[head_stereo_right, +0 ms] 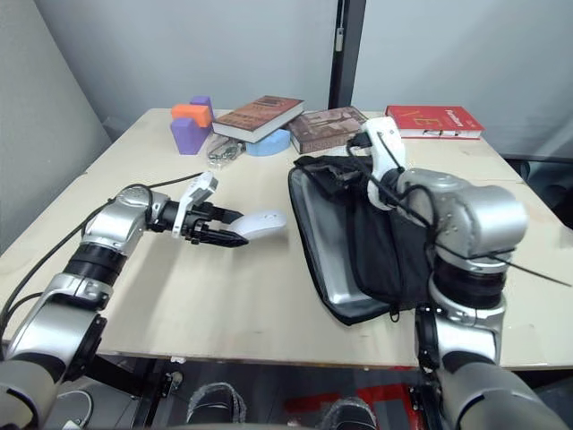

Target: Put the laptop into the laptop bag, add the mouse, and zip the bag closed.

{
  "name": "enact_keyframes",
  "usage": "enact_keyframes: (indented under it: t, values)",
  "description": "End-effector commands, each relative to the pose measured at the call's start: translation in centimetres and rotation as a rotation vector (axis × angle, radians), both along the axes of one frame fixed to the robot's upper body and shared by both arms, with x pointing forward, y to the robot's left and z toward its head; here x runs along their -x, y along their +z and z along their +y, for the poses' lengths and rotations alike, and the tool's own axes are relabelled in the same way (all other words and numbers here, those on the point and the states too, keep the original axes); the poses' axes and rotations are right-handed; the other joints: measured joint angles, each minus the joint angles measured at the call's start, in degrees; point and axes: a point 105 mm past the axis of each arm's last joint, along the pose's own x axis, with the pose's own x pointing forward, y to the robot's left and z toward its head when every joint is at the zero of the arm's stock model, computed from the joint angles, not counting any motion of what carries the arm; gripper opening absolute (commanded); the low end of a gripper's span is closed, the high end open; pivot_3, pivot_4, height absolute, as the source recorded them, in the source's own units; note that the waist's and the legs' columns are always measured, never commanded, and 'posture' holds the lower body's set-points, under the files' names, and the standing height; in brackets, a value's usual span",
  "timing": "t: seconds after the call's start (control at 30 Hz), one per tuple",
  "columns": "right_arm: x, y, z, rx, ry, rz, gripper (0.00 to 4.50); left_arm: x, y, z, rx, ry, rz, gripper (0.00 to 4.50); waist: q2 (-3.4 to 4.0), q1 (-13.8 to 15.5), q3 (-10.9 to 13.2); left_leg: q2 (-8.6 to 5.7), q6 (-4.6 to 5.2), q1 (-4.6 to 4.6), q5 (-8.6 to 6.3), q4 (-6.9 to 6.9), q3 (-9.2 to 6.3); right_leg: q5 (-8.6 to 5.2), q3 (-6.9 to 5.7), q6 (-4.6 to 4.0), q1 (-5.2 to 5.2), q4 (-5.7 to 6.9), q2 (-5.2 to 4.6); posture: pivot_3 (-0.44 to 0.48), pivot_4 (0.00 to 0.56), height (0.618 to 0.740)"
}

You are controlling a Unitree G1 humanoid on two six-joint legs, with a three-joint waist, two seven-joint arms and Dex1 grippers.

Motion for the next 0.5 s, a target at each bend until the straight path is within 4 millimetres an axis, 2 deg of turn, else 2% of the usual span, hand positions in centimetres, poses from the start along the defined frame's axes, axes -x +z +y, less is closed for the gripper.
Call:
enact_keyframes:
  t: [0.03,0.23,0.5]
  values:
    - [0.8,3.5,0.4,-0.095,0.077,-0.104,0.01,-0.7,0.9,-1.5,0.028,-0.015,-0.048,2.77,0.0,0.1,0.0,0.0,0.0,0.0,0.0,-0.01,0.01,0.0,0.0,0.0,0.0,0.0,0.0,0.0,0.15,0.73]
    - [0.7,3.4,0.5,-0.119,0.072,-0.093,0.01,-2.2,1.1,-4.9,0.091,0.01,-0.081,2.77,0.0,0.2,0.0,0.0,0.04,0.0,0.02,0.01,0.02,0.0,0.01,-0.01,0.01,0.01,-0.01,0.0,0.15,0.73]
    - [0.7,2.6,0.3,-0.116,0.049,-0.079,0.01,-3.6,-0.3,-8.5,0.08,0.069,-0.124,2.77,0.0,0.7,0.0,-0.01,0.06,0.0,0.03,0.0,0.03,0.0,0.02,0.0,0.01,0.0,-0.01,0.0,0.15,0.73]
